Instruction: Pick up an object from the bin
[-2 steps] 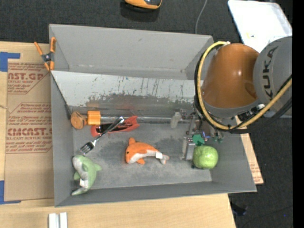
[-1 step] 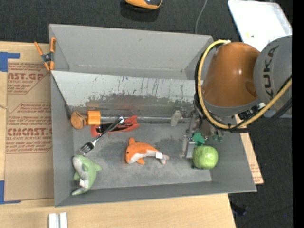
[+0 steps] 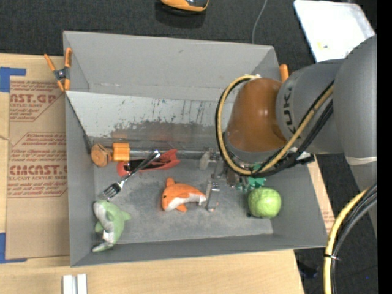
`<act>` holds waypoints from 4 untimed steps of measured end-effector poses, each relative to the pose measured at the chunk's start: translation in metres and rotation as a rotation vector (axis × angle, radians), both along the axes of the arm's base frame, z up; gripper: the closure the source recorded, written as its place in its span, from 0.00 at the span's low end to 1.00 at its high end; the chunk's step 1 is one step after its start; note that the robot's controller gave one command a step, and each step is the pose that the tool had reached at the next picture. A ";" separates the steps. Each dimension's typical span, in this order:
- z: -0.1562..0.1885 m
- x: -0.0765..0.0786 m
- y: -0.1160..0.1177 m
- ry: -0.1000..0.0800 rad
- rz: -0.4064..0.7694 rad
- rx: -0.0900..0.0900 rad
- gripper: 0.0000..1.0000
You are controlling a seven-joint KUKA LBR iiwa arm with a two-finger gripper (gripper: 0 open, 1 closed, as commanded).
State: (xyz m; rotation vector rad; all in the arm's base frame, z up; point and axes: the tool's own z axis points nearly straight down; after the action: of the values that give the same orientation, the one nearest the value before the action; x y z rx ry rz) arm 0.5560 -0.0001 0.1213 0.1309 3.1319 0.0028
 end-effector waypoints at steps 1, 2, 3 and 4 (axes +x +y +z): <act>-0.054 -0.030 0.088 -0.003 -0.133 0.005 0.00; -0.051 -0.005 0.087 -0.001 -0.228 -0.001 0.00; -0.052 -0.021 0.085 -0.006 -0.162 0.001 0.00; -0.051 -0.013 0.058 -0.008 -0.208 0.000 1.00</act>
Offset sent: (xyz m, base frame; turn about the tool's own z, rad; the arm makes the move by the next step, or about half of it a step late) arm 0.0022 0.0890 -0.0513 0.2580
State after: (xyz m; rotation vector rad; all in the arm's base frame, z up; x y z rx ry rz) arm 0.5429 0.0580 0.0700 0.4544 3.0932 0.0024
